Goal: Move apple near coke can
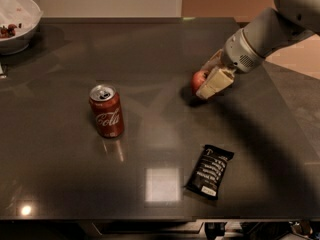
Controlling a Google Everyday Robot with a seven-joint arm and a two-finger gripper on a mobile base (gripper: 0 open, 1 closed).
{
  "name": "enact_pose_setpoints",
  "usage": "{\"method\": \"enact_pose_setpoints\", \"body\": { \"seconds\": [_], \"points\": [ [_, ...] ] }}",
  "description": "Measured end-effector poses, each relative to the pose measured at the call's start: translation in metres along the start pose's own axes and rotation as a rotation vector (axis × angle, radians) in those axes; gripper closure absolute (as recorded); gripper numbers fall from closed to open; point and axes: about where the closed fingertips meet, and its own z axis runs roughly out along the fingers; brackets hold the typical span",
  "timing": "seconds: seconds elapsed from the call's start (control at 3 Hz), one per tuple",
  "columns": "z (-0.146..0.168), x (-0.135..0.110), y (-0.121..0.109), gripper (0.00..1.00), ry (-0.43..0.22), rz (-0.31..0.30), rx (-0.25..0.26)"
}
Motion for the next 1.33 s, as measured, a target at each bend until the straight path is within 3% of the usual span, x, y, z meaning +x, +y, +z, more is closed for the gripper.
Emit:
{"method": "enact_pose_setpoints", "body": {
  "seconds": [0.33,0.67,1.33],
  "points": [
    [0.009,-0.032,0.018,1.0,-0.035,-0.066,-0.045],
    [0.027,-0.06,0.039,1.0,-0.043,-0.13,-0.094],
    [0.064,-0.091,0.081,1.0,-0.017,-0.229,-0.171]
  ]
}}
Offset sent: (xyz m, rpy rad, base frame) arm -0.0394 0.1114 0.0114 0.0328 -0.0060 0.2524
